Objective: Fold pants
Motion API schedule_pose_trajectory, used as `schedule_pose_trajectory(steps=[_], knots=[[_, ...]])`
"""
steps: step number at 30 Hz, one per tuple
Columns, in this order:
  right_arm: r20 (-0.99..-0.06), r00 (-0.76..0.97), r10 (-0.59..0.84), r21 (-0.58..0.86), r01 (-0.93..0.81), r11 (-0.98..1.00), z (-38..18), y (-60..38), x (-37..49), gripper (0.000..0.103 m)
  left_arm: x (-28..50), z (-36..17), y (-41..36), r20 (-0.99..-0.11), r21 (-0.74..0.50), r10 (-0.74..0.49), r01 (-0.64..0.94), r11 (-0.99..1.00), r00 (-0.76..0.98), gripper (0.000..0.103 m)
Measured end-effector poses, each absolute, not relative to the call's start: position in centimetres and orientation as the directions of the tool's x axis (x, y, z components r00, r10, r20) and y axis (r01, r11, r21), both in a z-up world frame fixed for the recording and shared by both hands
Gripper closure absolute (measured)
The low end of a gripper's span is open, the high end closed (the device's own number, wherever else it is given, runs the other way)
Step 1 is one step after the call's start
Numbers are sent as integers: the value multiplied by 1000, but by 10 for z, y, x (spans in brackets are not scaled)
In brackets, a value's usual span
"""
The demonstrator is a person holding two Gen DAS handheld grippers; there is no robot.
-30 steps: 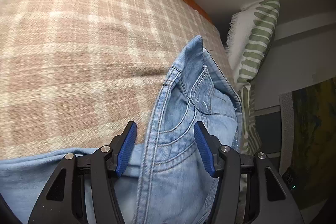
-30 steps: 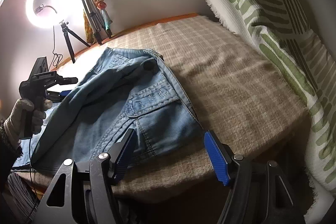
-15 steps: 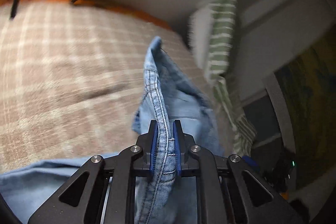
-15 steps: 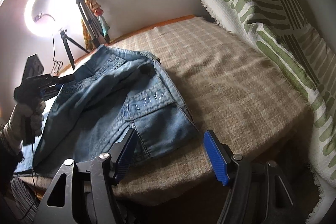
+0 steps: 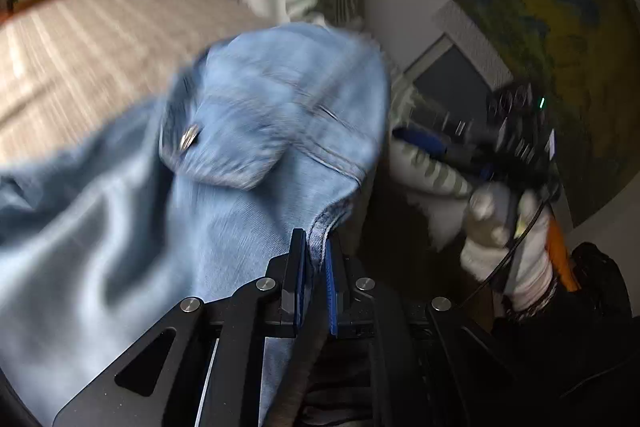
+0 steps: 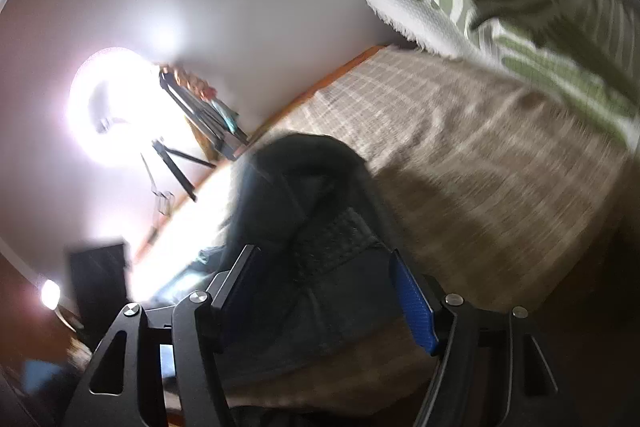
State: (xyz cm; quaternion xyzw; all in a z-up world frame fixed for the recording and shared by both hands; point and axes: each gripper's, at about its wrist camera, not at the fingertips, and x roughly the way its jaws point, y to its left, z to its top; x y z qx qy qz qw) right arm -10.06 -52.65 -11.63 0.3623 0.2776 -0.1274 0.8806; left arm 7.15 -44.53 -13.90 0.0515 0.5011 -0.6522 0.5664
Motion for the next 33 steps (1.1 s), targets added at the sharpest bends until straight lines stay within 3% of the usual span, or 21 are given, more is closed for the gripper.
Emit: schedule_pose_trajectory(steps=[5, 6, 14, 21, 26, 33], knots=[[-624, 782, 5, 573, 453, 684, -137, -540, -91, 31, 60, -146, -447, -673, -589, -632, 796, 141, -385, 96], [-639, 770, 8, 570, 466, 677, -143, -543, -88, 31, 57, -141, -444, -682, -579, -629, 801, 150, -374, 91], [-771, 636, -16, 444, 557, 701, -173, -549, -61, 33, 62, -113, -374, -698, -486, -675, 851, 198, -241, 90], [-785, 618, -46, 454, 625, 635, -175, -545, -104, 33, 70, -143, -351, -764, -424, -621, 861, 281, -174, 90], [-784, 621, 2, 496, 625, 603, -190, -543, -113, 40, 72, -151, -339, -774, -415, -612, 860, 297, -162, 90], [-782, 621, 52, 499, 573, 650, -187, -534, -93, 59, 81, -150, -315, -755, -435, -641, 837, 333, -138, 90]])
